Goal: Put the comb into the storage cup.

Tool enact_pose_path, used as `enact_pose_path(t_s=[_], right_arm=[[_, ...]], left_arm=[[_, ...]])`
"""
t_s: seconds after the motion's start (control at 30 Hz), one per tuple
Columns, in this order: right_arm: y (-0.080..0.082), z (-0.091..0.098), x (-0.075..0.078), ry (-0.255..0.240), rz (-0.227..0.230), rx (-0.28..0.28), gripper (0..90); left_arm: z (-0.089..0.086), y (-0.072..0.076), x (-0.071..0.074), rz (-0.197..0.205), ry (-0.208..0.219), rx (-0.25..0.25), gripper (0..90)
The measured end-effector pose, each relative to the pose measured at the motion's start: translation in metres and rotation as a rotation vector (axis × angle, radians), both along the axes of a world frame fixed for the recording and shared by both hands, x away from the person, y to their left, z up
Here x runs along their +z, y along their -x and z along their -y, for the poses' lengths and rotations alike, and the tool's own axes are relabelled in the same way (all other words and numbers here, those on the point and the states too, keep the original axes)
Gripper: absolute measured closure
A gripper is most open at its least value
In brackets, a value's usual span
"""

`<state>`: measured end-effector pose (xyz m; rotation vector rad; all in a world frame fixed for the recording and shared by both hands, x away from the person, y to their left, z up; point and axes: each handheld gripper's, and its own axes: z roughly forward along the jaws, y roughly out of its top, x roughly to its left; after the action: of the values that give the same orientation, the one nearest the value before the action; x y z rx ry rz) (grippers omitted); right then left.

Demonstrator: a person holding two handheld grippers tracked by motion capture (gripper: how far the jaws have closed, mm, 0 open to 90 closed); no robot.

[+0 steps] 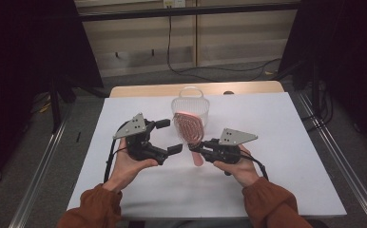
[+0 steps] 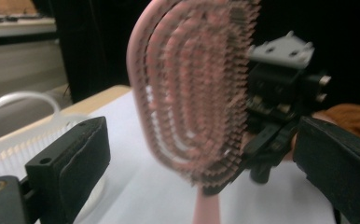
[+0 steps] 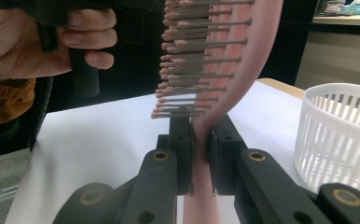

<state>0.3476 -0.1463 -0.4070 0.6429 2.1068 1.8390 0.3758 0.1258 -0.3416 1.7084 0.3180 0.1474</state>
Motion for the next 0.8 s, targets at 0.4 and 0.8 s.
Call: enact_pose_path(t_s=[0.4, 0.8], right_arm=[[0.0, 0.002, 0.0, -0.016, -0.007, 0.017, 81.7], [0.002, -0.004, -0.006, 0.014, -0.021, 0.063, 81.7]], left_arm=[[0.019, -0.015, 0.006, 0.027, 0.02, -0.043, 7.7], [0.018, -0.018, -0.002, 0.018, -0.002, -0.111, 19.7]])
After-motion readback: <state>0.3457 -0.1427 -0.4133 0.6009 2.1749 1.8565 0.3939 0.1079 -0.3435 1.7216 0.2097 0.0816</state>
